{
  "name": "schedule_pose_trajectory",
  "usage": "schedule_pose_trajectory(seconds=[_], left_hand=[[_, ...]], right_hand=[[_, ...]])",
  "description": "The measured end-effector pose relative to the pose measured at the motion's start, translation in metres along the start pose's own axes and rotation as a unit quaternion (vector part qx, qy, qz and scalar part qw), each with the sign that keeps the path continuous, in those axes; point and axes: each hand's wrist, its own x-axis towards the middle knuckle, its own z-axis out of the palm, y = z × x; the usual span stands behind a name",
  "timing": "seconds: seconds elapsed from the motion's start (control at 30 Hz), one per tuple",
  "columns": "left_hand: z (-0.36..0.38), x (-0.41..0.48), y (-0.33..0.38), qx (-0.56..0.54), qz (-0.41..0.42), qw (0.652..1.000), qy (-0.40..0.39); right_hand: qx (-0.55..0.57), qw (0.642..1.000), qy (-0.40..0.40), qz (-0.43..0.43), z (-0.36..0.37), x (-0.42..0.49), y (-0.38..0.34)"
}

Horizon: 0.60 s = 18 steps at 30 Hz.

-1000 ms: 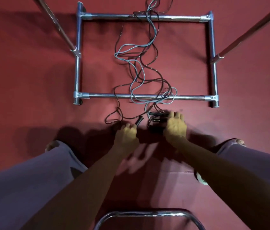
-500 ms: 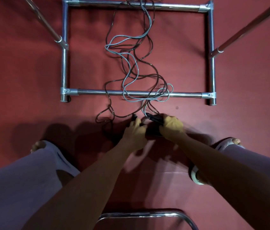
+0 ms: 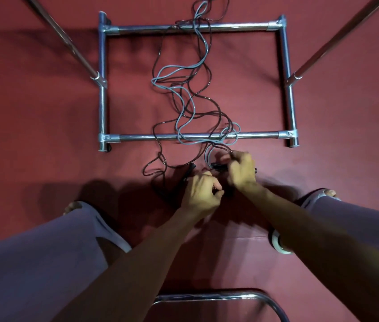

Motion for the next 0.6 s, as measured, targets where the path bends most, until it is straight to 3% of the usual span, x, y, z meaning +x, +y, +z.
schedule_pose_trajectory(seconds=[0.03, 0.1, 0.17, 0.2, 0.27, 0.33, 0.4, 0.5, 0.6], left_hand=[[-0.003, -0.002, 0.007, 0.008, 0.004, 1.000, 0.013], [-0.012, -0.006, 0.024, 0.023, 0.008, 0.999, 0.029], [-0.022, -0.011, 0.042, 0.035, 0.021, 0.999, 0.022], [-0.028, -0.015, 0.053, 0.041, 0.024, 0.999, 0.018], [-0.041, -0.022, 0.073, 0.033, 0.000, 0.999, 0.042], [-0.057, -0.023, 0.092, -0.040, -0.048, 0.991, 0.115], [-0.074, -0.023, 0.107, -0.039, -0.060, 0.982, 0.175], [-0.101, -0.025, 0.127, 0.023, 0.004, 0.985, 0.173], [-0.130, -0.025, 0.145, -0.006, 0.014, 0.977, 0.211]], right_hand=[[0.161, 0.984, -0.024, 0.067, -0.002, -0.003, -0.022], [0.355, 0.906, -0.109, 0.204, -0.010, -0.009, -0.054], [0.304, 0.930, -0.104, 0.180, -0.023, -0.011, -0.071], [0.222, 0.964, -0.084, 0.123, -0.028, -0.011, -0.074], [0.062, 0.994, -0.090, 0.027, -0.037, -0.013, -0.080], [-0.046, 0.988, -0.144, -0.033, -0.047, -0.022, -0.098], [-0.052, 0.980, -0.185, -0.048, -0.067, -0.038, -0.126], [-0.046, 0.974, -0.216, -0.046, -0.109, -0.066, -0.179], [-0.072, 0.958, -0.267, -0.079, -0.143, -0.088, -0.222]])
